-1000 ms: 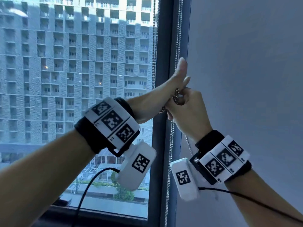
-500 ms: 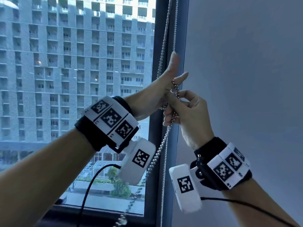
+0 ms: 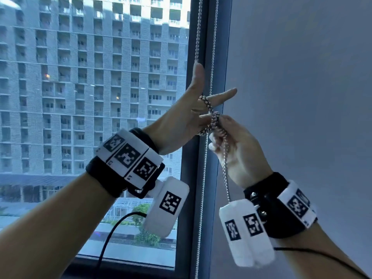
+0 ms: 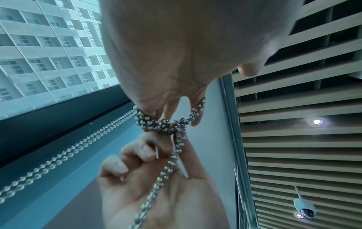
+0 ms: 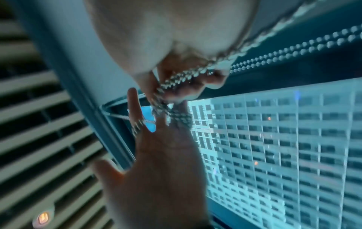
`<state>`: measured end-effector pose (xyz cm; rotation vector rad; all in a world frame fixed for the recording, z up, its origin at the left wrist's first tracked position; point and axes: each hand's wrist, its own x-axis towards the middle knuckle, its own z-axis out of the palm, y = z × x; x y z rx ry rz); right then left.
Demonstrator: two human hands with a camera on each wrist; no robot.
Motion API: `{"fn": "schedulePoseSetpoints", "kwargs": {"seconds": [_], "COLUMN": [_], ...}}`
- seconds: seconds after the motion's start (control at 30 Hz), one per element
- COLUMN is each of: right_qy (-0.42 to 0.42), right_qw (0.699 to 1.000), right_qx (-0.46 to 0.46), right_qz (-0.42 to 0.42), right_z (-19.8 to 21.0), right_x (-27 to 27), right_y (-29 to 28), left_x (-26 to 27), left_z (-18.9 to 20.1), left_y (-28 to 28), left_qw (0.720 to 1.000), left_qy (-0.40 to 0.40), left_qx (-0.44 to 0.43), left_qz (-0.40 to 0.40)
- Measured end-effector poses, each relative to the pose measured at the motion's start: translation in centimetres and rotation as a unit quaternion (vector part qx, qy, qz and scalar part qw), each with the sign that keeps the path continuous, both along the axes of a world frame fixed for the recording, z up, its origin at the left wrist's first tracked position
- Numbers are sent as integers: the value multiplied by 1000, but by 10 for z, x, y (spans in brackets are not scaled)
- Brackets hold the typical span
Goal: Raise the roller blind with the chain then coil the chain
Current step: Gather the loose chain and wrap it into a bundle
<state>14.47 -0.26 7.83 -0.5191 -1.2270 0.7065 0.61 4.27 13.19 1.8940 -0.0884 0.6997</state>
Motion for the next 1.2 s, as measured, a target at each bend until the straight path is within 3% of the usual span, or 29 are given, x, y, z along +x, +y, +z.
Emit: {"fn": "schedulePoseSetpoints", "kwargs": {"seconds": [0.07, 0.13, 0.2, 0.23, 0.3, 0.37, 0.43, 0.53, 0.6, 0.67, 0.77, 0.93, 1.0, 1.07, 1.1, 1.17, 1.2], "right_qy": [-27, -181, -392, -452, -468, -403, -292, -60, 70, 88, 58, 171, 198, 140, 39, -204, -282], "right_qw": [999, 982, 903, 868, 847, 867, 915, 993, 995, 991, 994, 978, 970, 963, 942, 836, 797], "right_qx": [-15, 25, 58, 55, 50, 68, 85, 68, 51, 57, 90, 81, 59, -22, -85, -128, -104], "right_qz": [34, -42, -167, -200, -246, -286, -264, -79, 57, 87, 26, -89, -131, -229, -322, -492, -525], "right_z": [4, 5, 3, 1, -2, -3, -2, 1, 10, 17, 15, -7, -22, -34, -39, -46, -46], "right_x": [4, 12, 13, 12, 10, 12, 12, 13, 20, 33, 61, 109, 120, 123, 120, 110, 99], "right_y": [0, -1, -3, -3, 0, 7, 12, 10, 3, -7, -20, -44, -45, -33, -26, -10, -6], "left_x": [-2, -4, -6, -6, -6, -4, -3, -4, -4, -7, -14, -25, -24, -22, -21, -16, -13], "left_z": [-2, -7, -13, -14, -12, -8, -5, -4, -3, -4, -6, -8, -8, -9, -9, -8, -8], "left_y": [7, 15, 19, 19, 21, 24, 25, 28, 28, 30, 32, 36, 38, 39, 39, 39, 38], "left_qw": [999, 992, 973, 960, 954, 969, 977, 978, 969, 964, 962, 935, 939, 948, 954, 968, 973], "left_qy": [-17, -35, -27, -16, 3, 6, 10, 18, 25, 27, 35, 42, 42, 33, 25, 17, 18], "left_qx": [9, 41, 142, 188, 199, 164, 140, 137, 165, 177, 184, 258, 250, 230, 216, 179, 163], "left_qz": [47, 110, 180, 209, 226, 187, 161, 158, 181, 195, 199, 240, 233, 217, 205, 177, 163]}}
